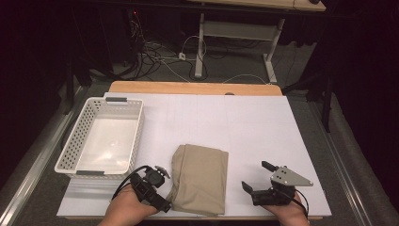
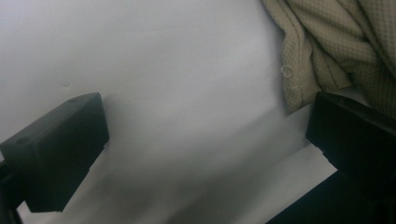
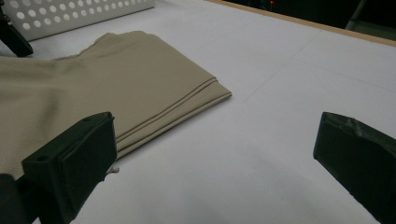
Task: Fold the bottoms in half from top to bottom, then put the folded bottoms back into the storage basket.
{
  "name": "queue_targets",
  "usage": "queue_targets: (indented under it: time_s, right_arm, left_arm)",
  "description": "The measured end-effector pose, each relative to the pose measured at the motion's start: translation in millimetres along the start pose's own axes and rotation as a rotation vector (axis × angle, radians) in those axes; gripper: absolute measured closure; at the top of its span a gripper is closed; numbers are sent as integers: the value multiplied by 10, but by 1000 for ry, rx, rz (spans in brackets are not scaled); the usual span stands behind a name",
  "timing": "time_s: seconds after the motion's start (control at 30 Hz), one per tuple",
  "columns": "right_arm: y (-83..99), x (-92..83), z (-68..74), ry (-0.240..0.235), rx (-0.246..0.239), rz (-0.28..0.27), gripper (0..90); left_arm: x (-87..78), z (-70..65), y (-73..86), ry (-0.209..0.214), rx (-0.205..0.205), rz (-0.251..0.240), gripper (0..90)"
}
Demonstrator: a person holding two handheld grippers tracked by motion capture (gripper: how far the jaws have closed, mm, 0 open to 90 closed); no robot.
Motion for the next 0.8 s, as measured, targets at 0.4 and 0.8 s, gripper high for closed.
queue_targets:
  time_s: [0.4, 0.8]
  right_arm:
    - [16, 24, 28, 3, -4, 13, 0]
    - [3, 79, 26, 14, 1, 32, 0]
  left_arm:
    - [-5, 4, -33, 8, 26, 50, 0]
    - [-40, -131, -16, 54, 99, 37, 32]
Point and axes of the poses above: each handheld gripper's, and its own axes: x roughly forward along the jaws, y roughly out of its underside, z roughly to its left, the point moved 3 cm from there along x, roughly forward along the jaws, and after that the axes turned 6 degrees about -z, right-handed, at the moved point
